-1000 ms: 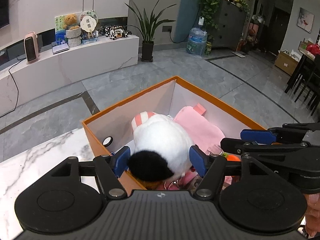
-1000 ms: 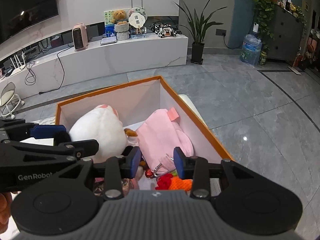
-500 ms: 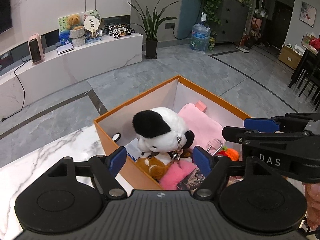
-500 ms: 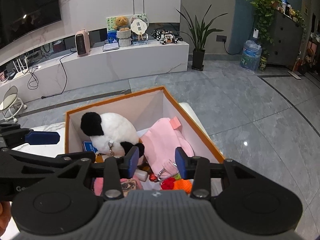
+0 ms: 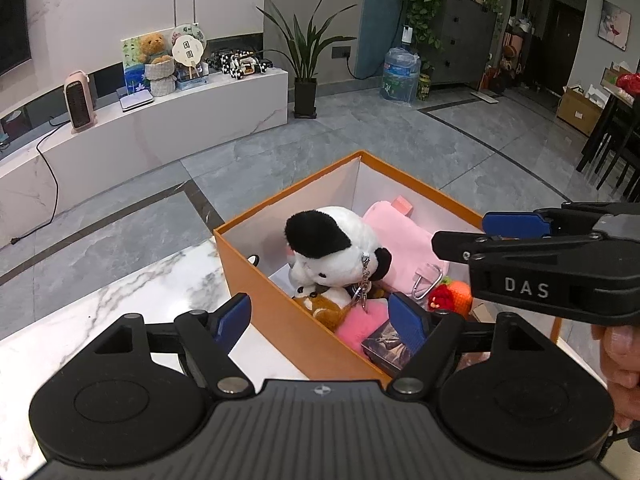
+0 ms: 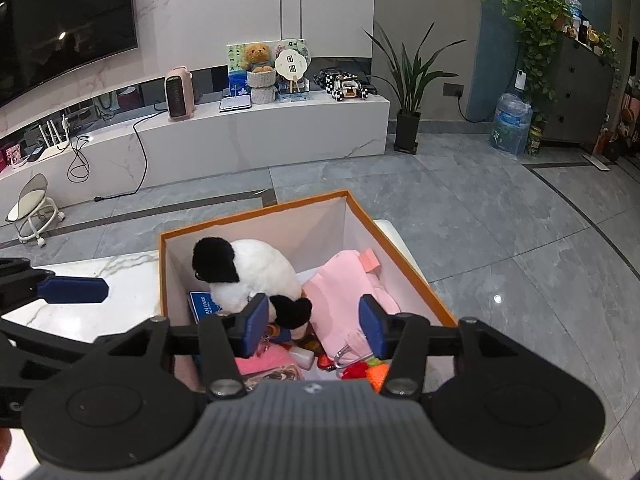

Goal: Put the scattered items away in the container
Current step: 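Withdraw both open tools back from the filled orange box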

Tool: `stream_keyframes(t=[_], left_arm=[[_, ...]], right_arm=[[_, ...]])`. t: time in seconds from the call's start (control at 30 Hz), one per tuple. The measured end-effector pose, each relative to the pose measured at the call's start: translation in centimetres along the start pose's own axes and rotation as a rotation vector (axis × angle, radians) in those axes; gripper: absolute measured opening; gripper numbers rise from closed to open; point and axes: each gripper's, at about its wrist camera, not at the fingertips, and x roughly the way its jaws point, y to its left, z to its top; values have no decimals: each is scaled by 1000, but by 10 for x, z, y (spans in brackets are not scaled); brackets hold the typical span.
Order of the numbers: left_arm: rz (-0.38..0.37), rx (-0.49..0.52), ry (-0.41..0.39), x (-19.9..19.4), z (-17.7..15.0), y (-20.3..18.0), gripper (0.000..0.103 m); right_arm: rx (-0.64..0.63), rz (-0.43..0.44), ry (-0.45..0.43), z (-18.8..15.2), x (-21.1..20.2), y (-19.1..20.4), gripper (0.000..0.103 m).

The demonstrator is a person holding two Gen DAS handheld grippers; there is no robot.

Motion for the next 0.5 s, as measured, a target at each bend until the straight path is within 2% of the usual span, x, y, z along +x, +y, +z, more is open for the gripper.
stream_keyframes(t=[0.2,0.33,0.5], left_arm=[[-7,6,-23,-19,0,-4,89],[-3,17,-43,-37,-1,-9,89],[17,21,-95,-64,-4,-17,89]], right_arm=[[-19,-2,-5,1,-9,4,63],[-22,-10,-27,1,-23,6,72],[-30,-1,-73,-1,-46,10,75]])
